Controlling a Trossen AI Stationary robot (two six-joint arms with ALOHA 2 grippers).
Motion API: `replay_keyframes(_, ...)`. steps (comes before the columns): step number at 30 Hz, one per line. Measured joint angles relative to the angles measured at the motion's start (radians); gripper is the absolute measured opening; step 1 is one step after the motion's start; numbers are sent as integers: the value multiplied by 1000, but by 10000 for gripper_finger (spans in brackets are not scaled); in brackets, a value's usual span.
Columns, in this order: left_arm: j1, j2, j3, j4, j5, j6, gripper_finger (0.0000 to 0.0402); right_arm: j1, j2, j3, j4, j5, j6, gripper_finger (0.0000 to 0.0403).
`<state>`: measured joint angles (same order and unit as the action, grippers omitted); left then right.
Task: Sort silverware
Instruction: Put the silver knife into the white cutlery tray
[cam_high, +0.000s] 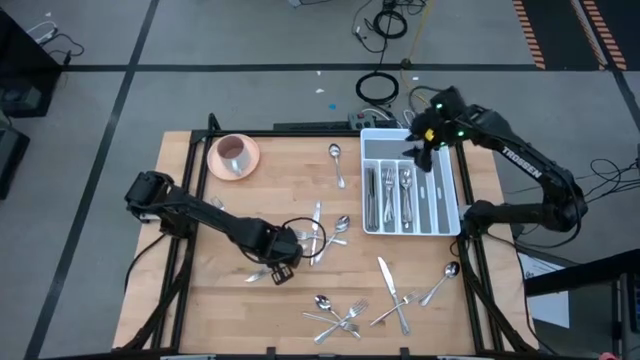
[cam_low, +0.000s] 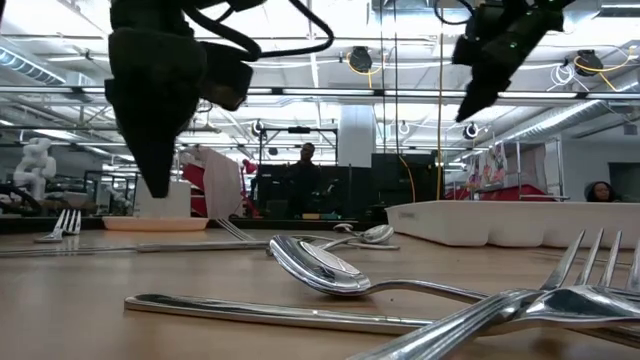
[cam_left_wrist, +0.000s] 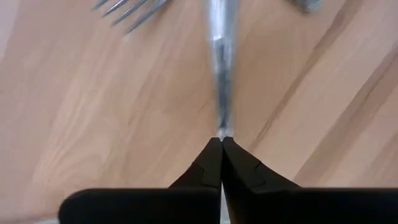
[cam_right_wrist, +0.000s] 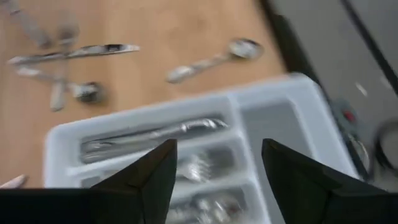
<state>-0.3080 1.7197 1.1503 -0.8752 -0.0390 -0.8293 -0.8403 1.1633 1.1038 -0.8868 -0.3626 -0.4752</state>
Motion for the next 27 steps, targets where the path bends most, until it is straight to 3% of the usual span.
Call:
replay_keyframes(6,-3,-144,0,-64,-57,-82,25,271,125,0,102,-6,15,255)
replay_keyframes(15,-39,-511,3,-194,-414,-212,23,603,401,0,502,-7,100,258)
replay_keyframes(20,-23,-601,3,-297,-446,-213,24,716,542,42,621,-6,131,258)
replay_keyframes(27,-12,-647,3,-429,-449,-238,24,860,767,288,610,6,89,258)
